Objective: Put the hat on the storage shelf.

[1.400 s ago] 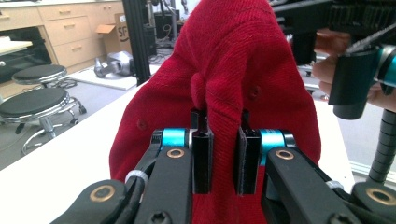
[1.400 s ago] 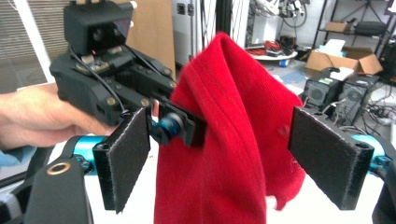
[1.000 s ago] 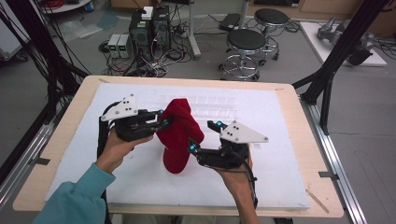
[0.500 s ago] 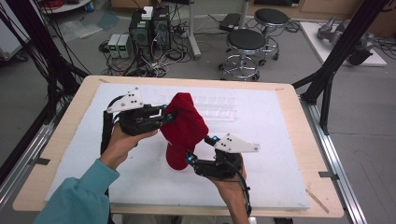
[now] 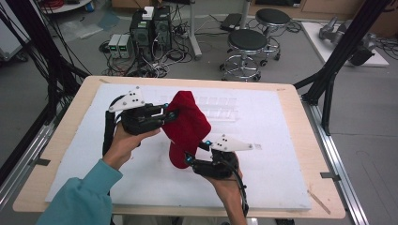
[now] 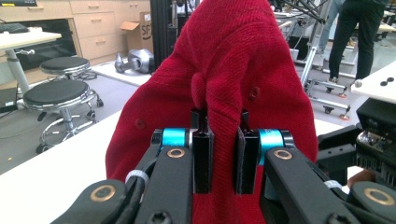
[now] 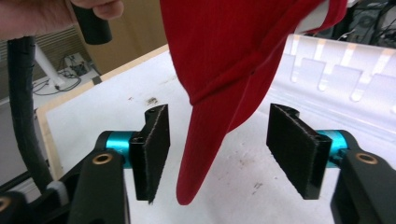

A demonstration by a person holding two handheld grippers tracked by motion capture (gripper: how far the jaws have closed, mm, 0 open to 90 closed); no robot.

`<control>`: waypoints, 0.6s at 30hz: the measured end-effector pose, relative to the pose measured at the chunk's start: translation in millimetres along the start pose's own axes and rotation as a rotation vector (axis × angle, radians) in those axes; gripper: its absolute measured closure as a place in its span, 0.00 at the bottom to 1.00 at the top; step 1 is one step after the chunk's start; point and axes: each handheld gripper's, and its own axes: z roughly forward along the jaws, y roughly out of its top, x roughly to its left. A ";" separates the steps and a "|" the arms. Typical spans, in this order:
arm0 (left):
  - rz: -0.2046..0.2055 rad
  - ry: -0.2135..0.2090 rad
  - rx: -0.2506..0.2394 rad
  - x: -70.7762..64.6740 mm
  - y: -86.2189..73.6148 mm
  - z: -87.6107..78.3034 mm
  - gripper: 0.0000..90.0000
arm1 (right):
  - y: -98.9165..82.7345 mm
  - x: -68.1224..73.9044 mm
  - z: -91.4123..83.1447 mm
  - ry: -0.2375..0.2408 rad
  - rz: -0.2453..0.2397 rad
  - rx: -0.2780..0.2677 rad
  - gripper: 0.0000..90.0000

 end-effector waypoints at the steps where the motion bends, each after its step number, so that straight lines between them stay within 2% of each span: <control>1: -0.001 -0.001 -0.001 -0.4 0.2 -0.3 0.90 | -0.6 -0.7 2.5 0.011 -0.006 0.011 0.51; 2: 0.003 -0.004 -0.003 -0.7 0.4 -0.6 0.90 | -0.7 -0.5 3.5 0.015 -0.003 0.012 0.53; 3: 0.003 -0.004 -0.003 -0.7 0.4 -0.6 0.90 | -0.7 -0.6 4.7 0.018 -0.007 0.017 0.59; 4: 0.007 -0.008 -0.005 -1.5 0.6 -0.9 0.90 | -0.7 -0.6 4.7 0.018 -0.007 0.017 0.59; 5: 0.009 -0.010 -0.005 -2.1 0.8 -1.2 0.90 | -0.2 -0.8 6.4 0.041 -0.007 0.028 0.73; 6: 0.009 -0.009 -0.007 -2.5 0.9 -1.4 0.90 | 0.2 -0.4 6.9 0.048 -0.001 0.033 0.81; 7: 0.009 -0.009 -0.007 -2.5 0.9 -1.4 0.90 | 0.6 -0.2 7.3 0.060 0.003 0.034 0.85; 8: 0.009 -0.010 -0.009 -2.4 1.0 -1.7 0.90 | 0.6 -0.2 7.3 0.060 0.003 0.034 0.85; 9: 0.003 -0.018 -0.015 -1.8 1.1 -2.3 0.90 | 1.5 -1.2 7.8 0.107 0.034 0.035 0.94; 10: 0.006 -0.018 -0.017 -1.9 1.3 -2.6 0.90 | 2.0 -1.4 8.1 0.113 0.049 0.034 0.94; 18: -0.004 -0.026 -0.015 -0.5 1.0 -4.1 0.87 | 3.6 -1.3 7.2 0.122 0.051 0.042 0.95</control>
